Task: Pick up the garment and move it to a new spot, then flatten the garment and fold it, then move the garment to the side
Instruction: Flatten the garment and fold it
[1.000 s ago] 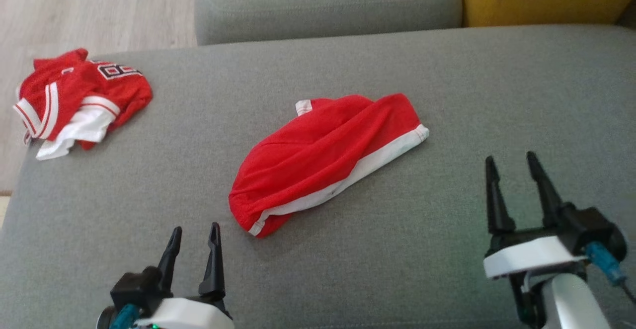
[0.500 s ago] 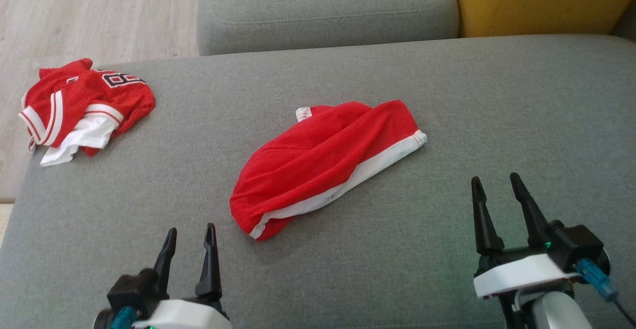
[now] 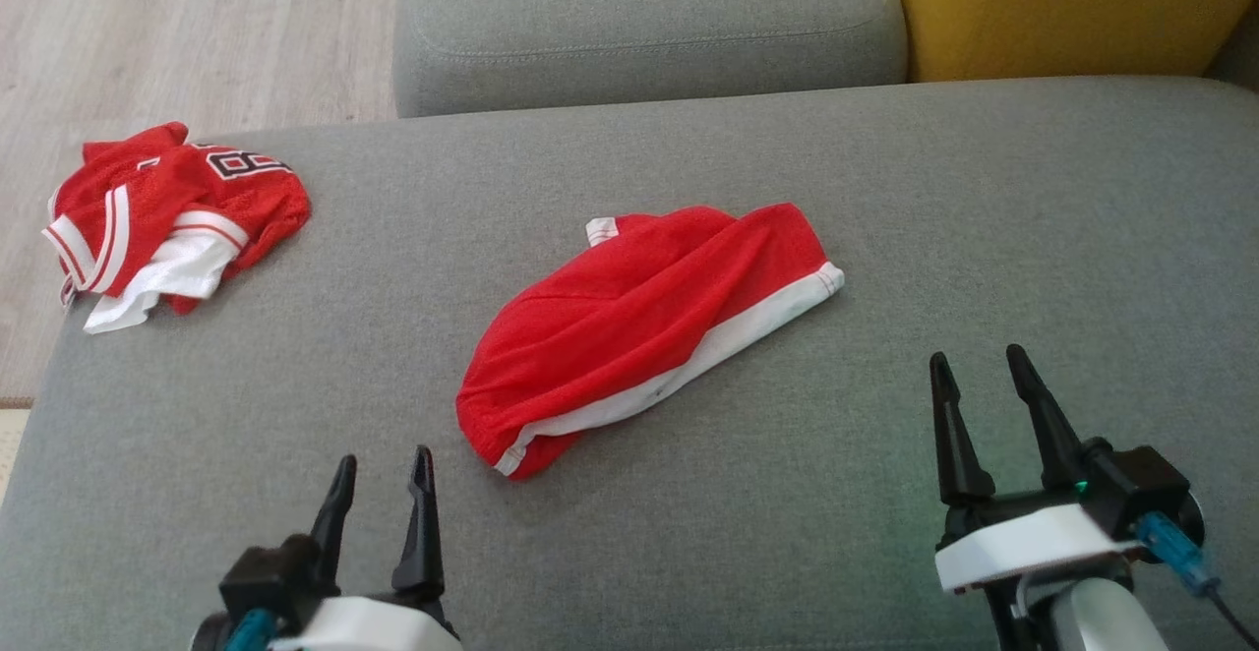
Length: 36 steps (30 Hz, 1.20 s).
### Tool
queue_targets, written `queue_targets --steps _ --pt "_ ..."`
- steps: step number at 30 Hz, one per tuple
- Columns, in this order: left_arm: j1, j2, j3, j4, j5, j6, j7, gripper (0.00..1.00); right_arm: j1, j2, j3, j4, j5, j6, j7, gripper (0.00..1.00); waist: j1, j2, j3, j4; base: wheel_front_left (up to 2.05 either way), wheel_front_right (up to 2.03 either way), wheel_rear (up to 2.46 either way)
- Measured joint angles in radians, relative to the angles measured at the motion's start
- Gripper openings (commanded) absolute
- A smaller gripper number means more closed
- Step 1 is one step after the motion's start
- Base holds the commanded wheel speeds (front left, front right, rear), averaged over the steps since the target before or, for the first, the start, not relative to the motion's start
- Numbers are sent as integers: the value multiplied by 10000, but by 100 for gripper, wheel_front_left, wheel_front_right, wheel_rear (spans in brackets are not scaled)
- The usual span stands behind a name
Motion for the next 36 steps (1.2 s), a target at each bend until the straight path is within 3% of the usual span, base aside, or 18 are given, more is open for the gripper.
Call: queue_targets --steps 12,28,33,36 --pt "-350 -10 -1043 2190 -378 -251 13 100 -3 0 259 63 -27 0 0 100 0 0 413 -440 0 0 0" --pt "-1702 -33 -1266 3248 -955 -161 12 100 -63 0 196 48 -58 0 0 100 0 0 1174 -1146 0 0 0" --pt "-1791 -35 -1244 3239 -955 -161 12 50 -178 0 190 48 -56 0 0 100 0 0 1260 -1226 0 0 0" --pt "-1942 -38 -1231 3219 -955 -161 12 36 -280 0 188 40 -56 0 0 100 0 0 1295 -1288 0 0 0"
